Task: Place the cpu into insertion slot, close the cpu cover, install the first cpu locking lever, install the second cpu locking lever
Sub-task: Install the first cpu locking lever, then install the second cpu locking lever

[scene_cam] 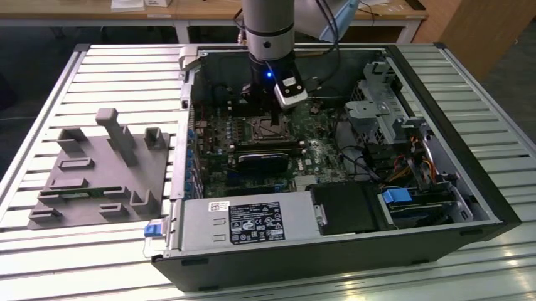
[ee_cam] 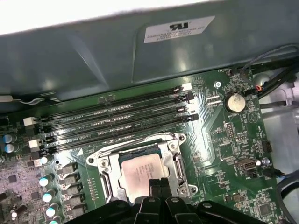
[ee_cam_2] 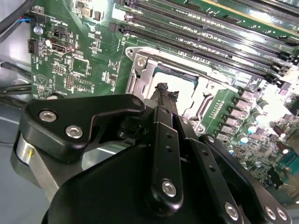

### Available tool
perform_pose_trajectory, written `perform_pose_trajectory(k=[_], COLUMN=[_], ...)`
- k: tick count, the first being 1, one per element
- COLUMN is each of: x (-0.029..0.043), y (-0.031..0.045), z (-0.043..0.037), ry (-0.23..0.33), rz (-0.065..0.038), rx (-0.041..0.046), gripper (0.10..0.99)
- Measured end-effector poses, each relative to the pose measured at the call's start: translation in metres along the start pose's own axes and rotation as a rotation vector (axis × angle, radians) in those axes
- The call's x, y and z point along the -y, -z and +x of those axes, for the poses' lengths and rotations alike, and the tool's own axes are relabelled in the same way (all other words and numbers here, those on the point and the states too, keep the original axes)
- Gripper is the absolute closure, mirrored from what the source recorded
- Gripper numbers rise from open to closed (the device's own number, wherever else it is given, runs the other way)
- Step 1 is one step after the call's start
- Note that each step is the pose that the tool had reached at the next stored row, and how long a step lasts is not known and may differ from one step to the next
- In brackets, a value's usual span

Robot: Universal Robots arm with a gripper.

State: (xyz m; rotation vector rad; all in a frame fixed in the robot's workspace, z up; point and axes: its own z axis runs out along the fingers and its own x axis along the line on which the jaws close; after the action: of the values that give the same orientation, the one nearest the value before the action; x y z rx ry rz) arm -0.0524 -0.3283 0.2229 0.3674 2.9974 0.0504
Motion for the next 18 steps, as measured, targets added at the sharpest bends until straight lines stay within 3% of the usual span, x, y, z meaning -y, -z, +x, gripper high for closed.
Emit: perform_pose_trajectory(k=[7, 8, 11, 18], x=[-0.0001, -0.0001, -0.0001, -0.0001], y=[0.0007, 0.0007, 0.0007, 0.0006], z=[-0.0001, -0.0002, -0.0004, -0.0004], ry=[0.000, 0.000, 0.000, 0.000], rz=[0.000, 0.000, 0.005, 0.006], rx=[-0.0001, -0.0026, -0.0212, -0.0252], gripper=[0.980, 0.980, 0.980, 0.980])
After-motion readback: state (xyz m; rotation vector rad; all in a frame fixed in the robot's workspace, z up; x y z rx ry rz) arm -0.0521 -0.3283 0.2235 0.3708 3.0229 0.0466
